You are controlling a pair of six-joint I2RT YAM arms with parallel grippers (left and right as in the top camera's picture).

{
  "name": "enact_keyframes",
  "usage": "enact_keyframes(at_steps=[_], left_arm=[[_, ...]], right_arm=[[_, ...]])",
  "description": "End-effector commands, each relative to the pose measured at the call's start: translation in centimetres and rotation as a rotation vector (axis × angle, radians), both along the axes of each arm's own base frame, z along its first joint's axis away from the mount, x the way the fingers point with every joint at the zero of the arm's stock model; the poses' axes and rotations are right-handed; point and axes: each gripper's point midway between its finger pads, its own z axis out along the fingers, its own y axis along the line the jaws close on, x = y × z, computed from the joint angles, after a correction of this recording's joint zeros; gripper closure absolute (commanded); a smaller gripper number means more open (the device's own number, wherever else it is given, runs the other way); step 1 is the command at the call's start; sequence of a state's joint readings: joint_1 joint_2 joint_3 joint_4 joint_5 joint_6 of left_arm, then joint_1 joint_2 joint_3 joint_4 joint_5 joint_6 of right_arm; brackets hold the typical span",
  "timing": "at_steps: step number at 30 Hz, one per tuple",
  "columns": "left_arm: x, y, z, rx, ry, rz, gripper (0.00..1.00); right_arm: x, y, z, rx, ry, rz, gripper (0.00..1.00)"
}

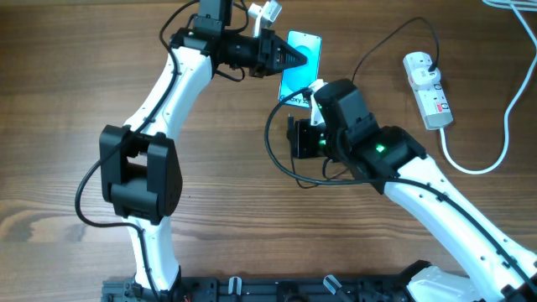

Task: Plug charger to phone and switch on socket
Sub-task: 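Align the plug under the phone's port with the right gripper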

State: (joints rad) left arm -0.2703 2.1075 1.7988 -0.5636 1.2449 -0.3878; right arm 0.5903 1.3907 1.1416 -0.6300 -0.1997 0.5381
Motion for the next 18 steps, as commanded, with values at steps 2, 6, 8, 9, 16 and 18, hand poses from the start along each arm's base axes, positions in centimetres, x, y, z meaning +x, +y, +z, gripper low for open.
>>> enact_keyframes(at_steps=[2, 6, 8, 9, 16, 18], left_arm=[[-0.89, 0.05, 2.45, -0.044, -0.028, -0.027, 0.96], [-0.90, 0.05, 2.45, -0.045, -0.046, -0.031, 0.96], [-0.90, 0.05, 2.45, -0.047, -0.065, -0.035, 0.96], [-0.90, 0.05, 2.44, -0.046, -0.069, -0.036, 0.96], [-0.90, 0.05, 2.45, -0.047, -0.074, -0.038, 0.96], [-0.90, 0.05, 2.44, -0.047, -0.075, -0.037, 0.96]], right_arm=[[0.92, -0.50, -0.13, -0.031, -0.020, -0.044, 0.96], [1.13, -0.74, -0.14, -0.042, -0.028, -0.057, 0.96], [1.03, -0.64, -0.07, -0.035, -0.026, -0.052, 0.96], [0.97, -0.56, -0.05, -0.031, -0.023, -0.049, 0.96], [0.99, -0.33, 0.14, -0.020, -0.026, -0.041, 0.96], [0.83, -0.04, 0.33, -0.006, -0.021, -0.028, 0.96]])
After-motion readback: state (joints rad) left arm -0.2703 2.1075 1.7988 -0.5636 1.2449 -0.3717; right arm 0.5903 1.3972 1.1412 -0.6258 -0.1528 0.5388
